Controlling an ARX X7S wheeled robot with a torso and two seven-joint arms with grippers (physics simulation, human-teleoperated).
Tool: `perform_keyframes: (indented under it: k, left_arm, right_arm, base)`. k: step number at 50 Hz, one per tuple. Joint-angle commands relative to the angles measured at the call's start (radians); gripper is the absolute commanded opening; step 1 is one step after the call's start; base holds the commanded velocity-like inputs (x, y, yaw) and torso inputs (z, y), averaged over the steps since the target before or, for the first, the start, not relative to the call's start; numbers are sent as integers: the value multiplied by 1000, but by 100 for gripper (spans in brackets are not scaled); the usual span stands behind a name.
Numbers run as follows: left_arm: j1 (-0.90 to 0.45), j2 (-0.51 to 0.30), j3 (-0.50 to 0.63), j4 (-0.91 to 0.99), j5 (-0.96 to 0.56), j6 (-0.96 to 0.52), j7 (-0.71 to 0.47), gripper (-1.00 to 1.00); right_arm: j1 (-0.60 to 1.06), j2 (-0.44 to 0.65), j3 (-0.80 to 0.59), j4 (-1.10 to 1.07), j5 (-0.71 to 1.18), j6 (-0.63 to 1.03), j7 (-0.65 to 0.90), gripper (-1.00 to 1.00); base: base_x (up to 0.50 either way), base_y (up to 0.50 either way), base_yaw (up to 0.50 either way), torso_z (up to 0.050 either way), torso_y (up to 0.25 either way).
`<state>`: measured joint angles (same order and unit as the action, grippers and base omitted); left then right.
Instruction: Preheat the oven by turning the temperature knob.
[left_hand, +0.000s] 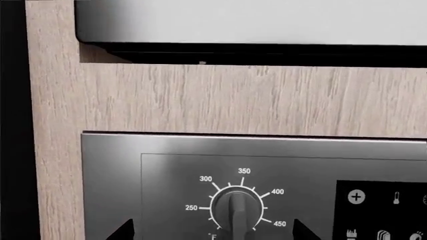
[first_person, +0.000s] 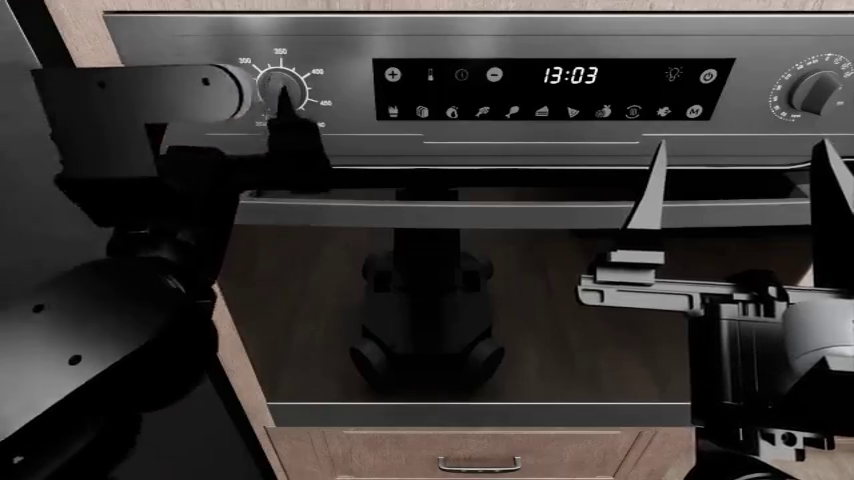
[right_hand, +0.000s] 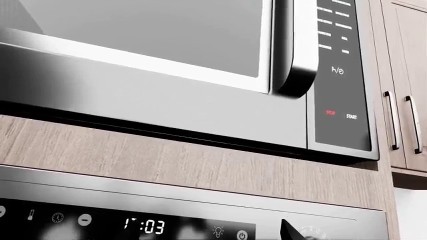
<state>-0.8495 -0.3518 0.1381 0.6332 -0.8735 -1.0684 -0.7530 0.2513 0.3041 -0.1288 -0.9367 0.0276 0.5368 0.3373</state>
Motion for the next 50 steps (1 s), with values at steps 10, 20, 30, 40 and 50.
perform_keyframes:
  k: [10,20,30,40,50]
  left_arm:
    - [2,2,60,-55,37,36,31,100]
    - [-3,2,70,-69,45,47,34,100]
    - [-15,6,91,-103,65,62,42,100]
    - [-26,8,104,-131,81,78,48,100]
    - [-40,18,147,-192,130,120,70,100]
  right_arm:
    - [0,6,-11,7,0,-6,10,100]
    - [-5,10,-11,8,4,-10,13,100]
    - [-4,12,-9,11,12,-11,15,100]
    - [-3,15,-18,10,10,-9,19,100]
    - [-4,17,-24,13,10,-13,23,100]
  base:
    - [0,0,0,0,0]
    - [0,0,0,0,0]
    - [0,0,0,0,0]
    - [0,0,0,0,0]
    - [0,0,0,0,0]
